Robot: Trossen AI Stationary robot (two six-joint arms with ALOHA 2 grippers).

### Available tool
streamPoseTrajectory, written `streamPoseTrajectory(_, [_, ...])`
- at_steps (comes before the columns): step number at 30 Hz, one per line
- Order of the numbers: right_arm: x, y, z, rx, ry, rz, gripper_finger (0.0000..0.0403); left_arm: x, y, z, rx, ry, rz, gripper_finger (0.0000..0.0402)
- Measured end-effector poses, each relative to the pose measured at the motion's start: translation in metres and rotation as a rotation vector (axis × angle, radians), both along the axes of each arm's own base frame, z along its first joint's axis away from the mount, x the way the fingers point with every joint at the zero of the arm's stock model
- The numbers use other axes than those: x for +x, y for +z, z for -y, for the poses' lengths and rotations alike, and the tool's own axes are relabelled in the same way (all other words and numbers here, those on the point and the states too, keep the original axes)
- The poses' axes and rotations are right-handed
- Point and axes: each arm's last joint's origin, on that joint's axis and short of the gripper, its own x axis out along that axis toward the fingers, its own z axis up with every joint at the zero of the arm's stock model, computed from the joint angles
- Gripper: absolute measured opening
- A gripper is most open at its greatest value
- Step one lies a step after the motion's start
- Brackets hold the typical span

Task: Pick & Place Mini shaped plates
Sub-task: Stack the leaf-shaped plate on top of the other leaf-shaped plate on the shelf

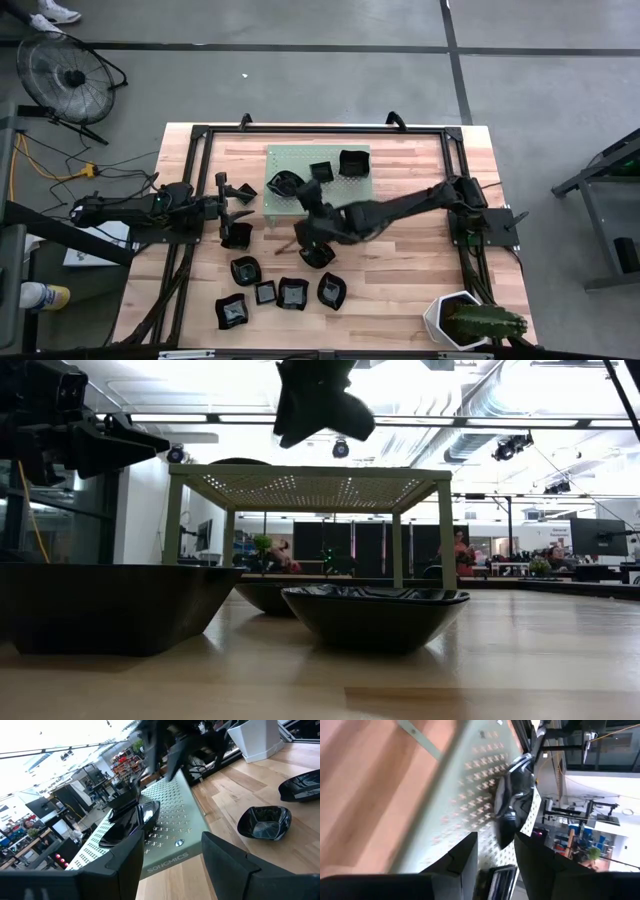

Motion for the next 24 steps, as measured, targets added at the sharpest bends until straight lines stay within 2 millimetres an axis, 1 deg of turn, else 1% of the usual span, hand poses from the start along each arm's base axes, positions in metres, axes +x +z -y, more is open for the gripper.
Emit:
streamPoseTrajectory(5, [-0.01, -0.002, -0.027, 0.054, -0.01, 0.025, 0.0124, 0.0, 0.0, 0.0, 0.0, 0.0, 0.0, 0.0193])
streamPoseTrajectory(10, [-0.019, -0.006, -0.047, 0.17, -0.036, 0.049, 0.0124, 0.0, 0.0, 0.0, 0.0, 0.0, 0.0, 0.0193])
streamPoseTrajectory(13, [-0.024, -0.008, -0.056, 0.271, -0.068, 0.057, 0.0124, 0.0, 0.0, 0.0, 0.0, 0.0, 0.0, 0.0193])
streamPoseTrajectory(16, [-0.03, -0.012, -0.064, 0.408, -0.117, 0.042, 0.0124, 0.0, 0.0, 0.0, 0.0, 0.0, 0.0, 0.0193])
streamPoseTrajectory(21, [-0.04, -0.017, -0.071, 0.642, -0.228, -0.042, 0.0124, 0.0, 0.0, 0.0, 0.0, 0.0, 0.0, 0.0193])
streamPoseTrajectory(24, [-0.046, -0.022, -0.074, 0.7, -0.255, -0.099, 0.0124, 0.0, 0.0, 0.0, 0.0, 0.0, 0.0, 0.0193])
